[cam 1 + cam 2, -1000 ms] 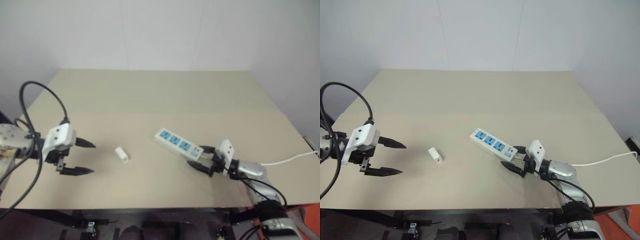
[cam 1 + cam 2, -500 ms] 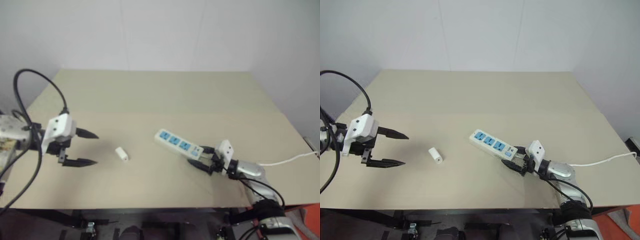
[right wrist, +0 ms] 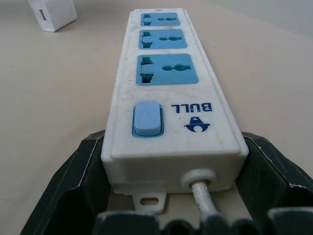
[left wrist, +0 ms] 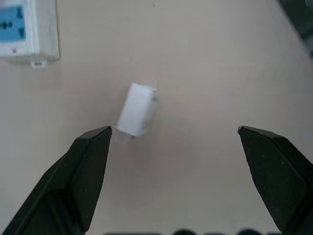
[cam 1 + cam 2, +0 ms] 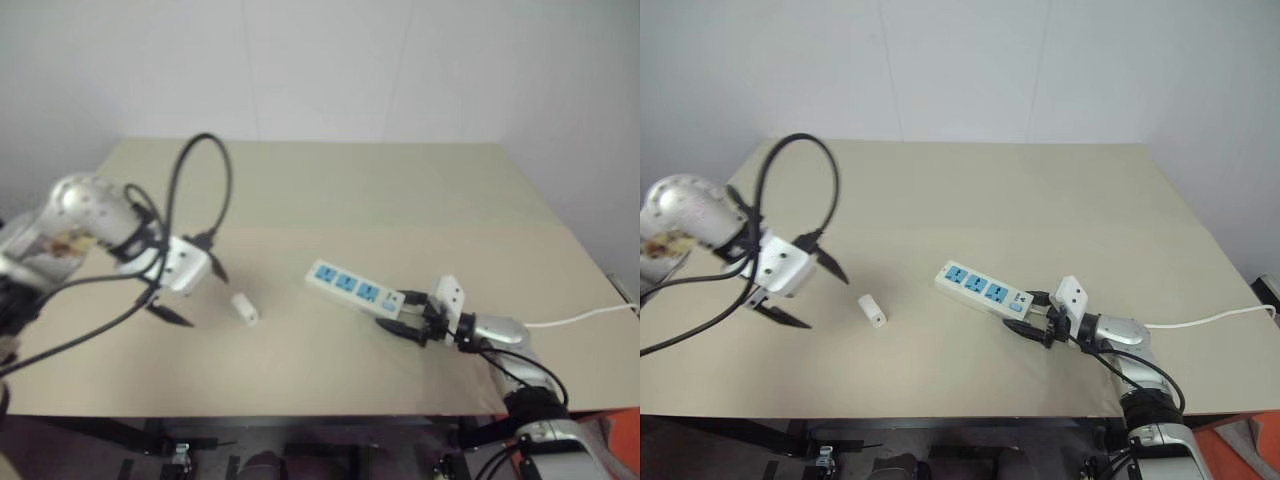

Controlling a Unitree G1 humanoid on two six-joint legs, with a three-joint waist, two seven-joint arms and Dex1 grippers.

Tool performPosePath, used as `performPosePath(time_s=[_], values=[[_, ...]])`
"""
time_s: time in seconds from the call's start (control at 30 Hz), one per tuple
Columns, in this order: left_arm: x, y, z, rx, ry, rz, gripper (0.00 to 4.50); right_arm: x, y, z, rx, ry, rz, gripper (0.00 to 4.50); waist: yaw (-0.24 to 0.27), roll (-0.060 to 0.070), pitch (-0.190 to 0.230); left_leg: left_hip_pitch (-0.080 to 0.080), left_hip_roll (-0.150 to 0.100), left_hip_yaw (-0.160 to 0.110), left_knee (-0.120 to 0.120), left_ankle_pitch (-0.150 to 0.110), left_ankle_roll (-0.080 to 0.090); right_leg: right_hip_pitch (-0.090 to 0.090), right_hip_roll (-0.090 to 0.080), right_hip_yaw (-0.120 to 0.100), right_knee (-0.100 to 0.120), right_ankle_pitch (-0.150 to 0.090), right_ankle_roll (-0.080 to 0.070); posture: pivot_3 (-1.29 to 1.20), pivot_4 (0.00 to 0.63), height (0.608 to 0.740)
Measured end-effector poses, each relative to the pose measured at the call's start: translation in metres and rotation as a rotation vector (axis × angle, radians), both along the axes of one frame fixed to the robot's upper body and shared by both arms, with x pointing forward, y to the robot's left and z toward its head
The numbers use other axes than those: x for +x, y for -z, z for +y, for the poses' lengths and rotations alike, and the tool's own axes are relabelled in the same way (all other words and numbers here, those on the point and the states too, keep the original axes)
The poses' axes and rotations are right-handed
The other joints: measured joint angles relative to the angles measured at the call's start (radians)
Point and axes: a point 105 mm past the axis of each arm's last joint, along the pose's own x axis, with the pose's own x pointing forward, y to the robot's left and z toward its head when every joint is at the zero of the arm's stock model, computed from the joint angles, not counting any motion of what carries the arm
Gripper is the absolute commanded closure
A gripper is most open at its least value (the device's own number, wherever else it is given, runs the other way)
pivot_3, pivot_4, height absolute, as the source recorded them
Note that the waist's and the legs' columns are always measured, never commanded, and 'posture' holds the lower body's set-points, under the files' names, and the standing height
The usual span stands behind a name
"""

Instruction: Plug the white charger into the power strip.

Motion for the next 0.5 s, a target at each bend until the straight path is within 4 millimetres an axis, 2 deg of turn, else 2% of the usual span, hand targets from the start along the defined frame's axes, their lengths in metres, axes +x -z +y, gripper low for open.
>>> performPosePath(time_s=[0.17, 0.3, 0.5], values=[[0.004, 0.021, -0.023, 0.143, 0.188, 0.064, 0.0, 0.001, -0.001, -0.001, -0.013, -0.021, -0.003, 1.1, -0.002, 0.0, 0.0, -0.002, 0.0, 0.0, 0.001, 0.0, 0.0, -0.001, 0.0, 0.001, 0.0, 0.0, 0.001, 0.0, 0.15, 0.74], [0.017, 0.036, -0.045, 0.219, 0.313, 0.067, 0.0, 0.001, -0.001, -0.003, -0.019, -0.022, 0.001, 1.1, 0.001, 0.0, 0.0, -0.002, 0.0, 0.0, 0.003, 0.0, 0.0, -0.001, 0.0, 0.001, 0.0, 0.0, 0.001, 0.0, 0.15, 0.74], [0.032, 0.037, -0.061, 0.348, 0.405, 0.026, 0.0, 0.0, -0.002, -0.003, -0.023, -0.036, -0.001, 1.1, 0.0, 0.0, 0.0, -0.003, -0.001, 0.0, 0.002, -0.001, 0.001, -0.002, 0.0, 0.001, -0.001, 0.0, 0.002, 0.0, 0.15, 0.74]])
